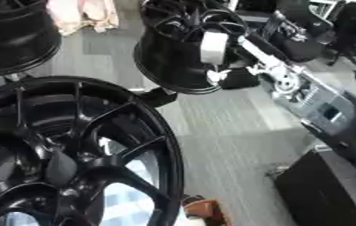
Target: Pull the pin out of the wheel hub.
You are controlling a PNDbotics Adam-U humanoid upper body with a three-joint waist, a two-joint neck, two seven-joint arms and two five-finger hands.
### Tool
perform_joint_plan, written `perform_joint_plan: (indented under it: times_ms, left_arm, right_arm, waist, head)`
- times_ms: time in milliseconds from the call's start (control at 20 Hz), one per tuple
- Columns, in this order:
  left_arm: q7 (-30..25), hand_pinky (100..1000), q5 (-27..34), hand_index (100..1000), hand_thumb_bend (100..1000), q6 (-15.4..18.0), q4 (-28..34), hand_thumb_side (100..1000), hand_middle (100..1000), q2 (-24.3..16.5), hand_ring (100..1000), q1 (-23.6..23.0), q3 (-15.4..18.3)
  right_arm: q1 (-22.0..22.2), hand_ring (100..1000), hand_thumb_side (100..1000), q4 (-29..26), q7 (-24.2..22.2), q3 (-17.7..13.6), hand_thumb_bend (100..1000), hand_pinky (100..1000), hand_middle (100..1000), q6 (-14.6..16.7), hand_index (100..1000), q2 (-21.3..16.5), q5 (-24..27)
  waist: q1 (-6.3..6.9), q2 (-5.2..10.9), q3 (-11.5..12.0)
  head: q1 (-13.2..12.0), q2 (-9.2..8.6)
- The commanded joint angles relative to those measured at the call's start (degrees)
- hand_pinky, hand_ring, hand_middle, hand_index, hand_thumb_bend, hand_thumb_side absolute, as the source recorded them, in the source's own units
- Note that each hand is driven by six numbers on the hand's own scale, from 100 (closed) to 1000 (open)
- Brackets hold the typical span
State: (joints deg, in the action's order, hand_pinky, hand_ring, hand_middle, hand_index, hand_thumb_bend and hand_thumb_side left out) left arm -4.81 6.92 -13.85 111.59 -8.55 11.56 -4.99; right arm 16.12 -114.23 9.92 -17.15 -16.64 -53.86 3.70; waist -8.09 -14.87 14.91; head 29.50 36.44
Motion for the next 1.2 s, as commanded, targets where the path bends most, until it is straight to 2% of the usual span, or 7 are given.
perform_joint_plan:
  times_ms: [50,250,500,850,1050,1100,1200]
  left_arm:
    - [0.4,805,-0.1,756,100,0.3,1.6,842,614,-0.7,656,0.3,0.6]
    - [0.6,805,-0.7,756,100,0.5,2.0,840,614,-0.4,656,0.2,0.7]
    - [0.6,806,-0.9,756,100,0.9,2.6,829,614,-0.4,656,0.2,0.8]
    - [0.1,807,-1.5,757,100,1.0,2.8,836,615,-0.1,657,0.1,0.6]
    - [0.0,808,-1.7,757,100,1.1,2.9,833,615,0.1,657,-0.2,0.5]
    - [0.0,808,-1.8,757,100,1.1,2.9,832,615,0.1,658,-0.3,0.5]
    - [0.0,808,-1.9,757,100,1.2,2.9,826,615,0.1,657,-0.5,0.5]
  right_arm:
    - [3.7,675,107,-0.4,2.3,-2.7,100,804,580,1.9,703,5.6,-6.8]
    - [7.0,800,100,-0.4,-0.9,-2.2,100,847,823,2.3,840,14.7,-18.0]
    - [10.4,899,293,-0.4,-6.8,0.2,468,904,863,-6.4,839,23.9,-32.3]
    - [9.5,868,277,-0.4,-9.1,2.7,366,883,842,-9.2,835,30.3,-37.1]
    - [8.0,809,134,-0.4,-5.6,2.2,100,852,810,-8.4,831,32.0,-35.3]
    - [7.4,771,340,-0.4,-3.7,2.1,100,830,767,-7.9,824,32.5,-34.5]
    - [6.3,738,440,-0.4,1.0,2.4,100,812,746,-5.5,802,33.7,-32.8]
  waist:
    - [0.56,0.35,-0.3]
    - [1.44,-0.47,-1.1]
    - [2.47,-1.36,-2.6]
    - [3.69,-2.11,-4.2]
    - [4.25,-2.17,-5.0]
    - [4.37,-2.15,-5.2]
    - [4.62,-2.11,-5.7]
  head:
    - [-0.9,-0.03]
    - [-2.0,-0.34]
    - [-3.5,-0.80]
    - [-5.4,-0.51]
    - [-6.7,0.12]
    - [-7.0,0.34]
    - [-7.7,0.57]
